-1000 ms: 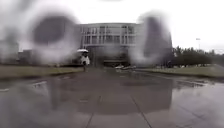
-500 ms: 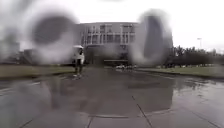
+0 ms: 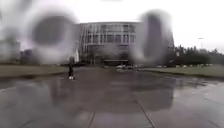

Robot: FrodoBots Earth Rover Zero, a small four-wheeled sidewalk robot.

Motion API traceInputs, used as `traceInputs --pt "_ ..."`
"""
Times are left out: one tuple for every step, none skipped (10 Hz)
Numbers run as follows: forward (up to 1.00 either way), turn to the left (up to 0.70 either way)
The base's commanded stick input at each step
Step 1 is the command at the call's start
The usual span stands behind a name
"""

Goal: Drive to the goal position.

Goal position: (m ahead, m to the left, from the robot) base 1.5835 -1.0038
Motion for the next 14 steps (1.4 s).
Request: traceInputs --pt "0.0 0.7" --pt "0.0 0.7" --pt "0.0 0.7" --pt "0.0 0.7" --pt "0.0 0.7" --pt "0.0 0.7" --pt "0.0 0.7" --pt "0.0 0.7" --pt "0.0 0.7" --pt "0.0 0.7" --pt "0.0 0.7" --pt "0.0 0.7" --pt "0.0 0.7" --pt "0.0 0.7"
